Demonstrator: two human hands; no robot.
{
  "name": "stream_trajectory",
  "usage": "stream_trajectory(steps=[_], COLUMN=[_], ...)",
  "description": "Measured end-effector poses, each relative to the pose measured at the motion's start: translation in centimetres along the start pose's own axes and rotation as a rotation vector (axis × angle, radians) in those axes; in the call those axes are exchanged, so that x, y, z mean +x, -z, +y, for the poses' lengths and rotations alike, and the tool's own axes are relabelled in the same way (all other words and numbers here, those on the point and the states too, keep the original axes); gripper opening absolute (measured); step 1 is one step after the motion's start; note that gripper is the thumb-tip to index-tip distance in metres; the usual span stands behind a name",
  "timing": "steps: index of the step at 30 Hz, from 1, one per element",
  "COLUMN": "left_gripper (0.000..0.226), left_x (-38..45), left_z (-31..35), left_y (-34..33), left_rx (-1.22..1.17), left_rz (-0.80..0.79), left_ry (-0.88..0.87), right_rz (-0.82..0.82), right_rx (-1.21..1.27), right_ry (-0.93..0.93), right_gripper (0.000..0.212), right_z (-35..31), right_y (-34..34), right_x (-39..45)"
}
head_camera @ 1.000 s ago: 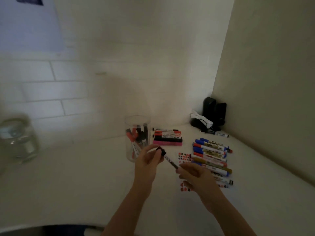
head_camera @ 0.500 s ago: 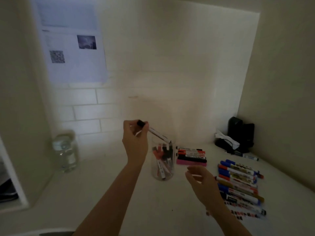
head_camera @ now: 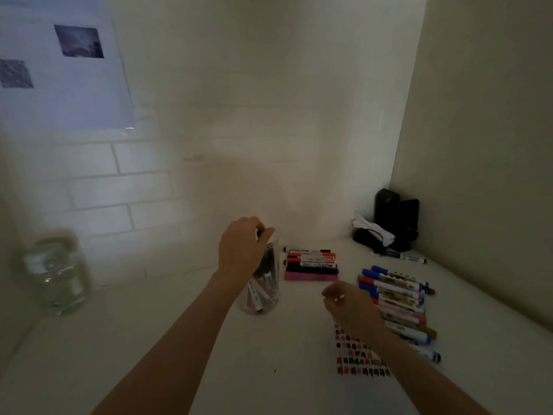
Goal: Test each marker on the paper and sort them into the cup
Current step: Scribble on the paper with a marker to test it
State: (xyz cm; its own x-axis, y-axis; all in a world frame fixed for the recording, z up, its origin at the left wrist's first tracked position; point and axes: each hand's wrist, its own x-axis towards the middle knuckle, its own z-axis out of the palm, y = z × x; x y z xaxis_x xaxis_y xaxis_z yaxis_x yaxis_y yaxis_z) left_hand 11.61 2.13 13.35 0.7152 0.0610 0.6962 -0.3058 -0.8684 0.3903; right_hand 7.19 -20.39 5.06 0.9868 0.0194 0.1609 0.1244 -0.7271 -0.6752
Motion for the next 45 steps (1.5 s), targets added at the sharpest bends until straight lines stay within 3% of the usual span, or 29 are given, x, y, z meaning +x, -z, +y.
stream_trajectory(steps=[3,5,7,9,11,16,23,32,34,36,38,41,45], left_gripper=[0.011,0.006,0.007,0.006,0.007,0.008,0.006,0.008,0.009,0.01,0.01,0.011,0.009], left_x=[-2.2,-5.5,-9.4,-12.6,-14.2,-13.4,-13.6,-13.5,-13.3,-13.3,-13.3,-13.5,-13.8], left_z=[2.5,4.5,5.0,4.0,2.7,1.7,1.3,1.4,1.4,1.4,1.4,1.3,1.8], left_y=[-0.4,-1.8,-4.8,-7.9,-10.1,-11.7,-12.5,-12.2,-12.0,-11.8,-11.8,-11.5,-10.6], left_rx=[-0.025,-0.156,-0.279,-0.36,-0.39,-0.371,-0.381,-0.387,-0.408,-0.432,-0.439,-0.459,-0.543], left_rz=[0.196,0.133,-0.083,-0.293,-0.383,-0.318,-0.271,-0.293,-0.294,-0.28,-0.276,-0.301,-0.3], left_ry=[-0.242,-0.296,-0.239,-0.053,0.119,0.274,0.272,0.309,0.325,0.324,0.317,0.307,0.3], right_rz=[0.017,0.021,0.018,0.014,0.033,0.091,0.062,0.132,0.207,0.258,0.262,0.191,0.18], right_rx=[-0.083,-0.153,-0.226,-0.288,-0.364,-0.561,-0.691,-0.741,-0.671,-0.419,-0.051,0.555,0.793], right_ry=[0.026,0.036,0.069,0.085,0.112,0.132,0.171,0.212,0.293,0.318,0.186,-0.16,-0.316], right_gripper=[0.018,0.025,0.034,0.039,0.039,0.033,0.041,0.036,0.029,0.019,0.014,0.025,0.028], right_z=[0.0,0.5,1.2,2.0,3.1,4.4,4.5,4.2,3.8,2.8,1.4,1.1,3.3], right_y=[0.1,-0.2,-0.6,-1.0,-1.3,-1.7,-2.9,-3.6,-2.8,-0.8,1.8,5.0,6.4], right_x=[2.7,4.2,5.3,6.2,7.4,10.5,12.7,11.6,10.8,9.3,6.9,1.8,-5.2])
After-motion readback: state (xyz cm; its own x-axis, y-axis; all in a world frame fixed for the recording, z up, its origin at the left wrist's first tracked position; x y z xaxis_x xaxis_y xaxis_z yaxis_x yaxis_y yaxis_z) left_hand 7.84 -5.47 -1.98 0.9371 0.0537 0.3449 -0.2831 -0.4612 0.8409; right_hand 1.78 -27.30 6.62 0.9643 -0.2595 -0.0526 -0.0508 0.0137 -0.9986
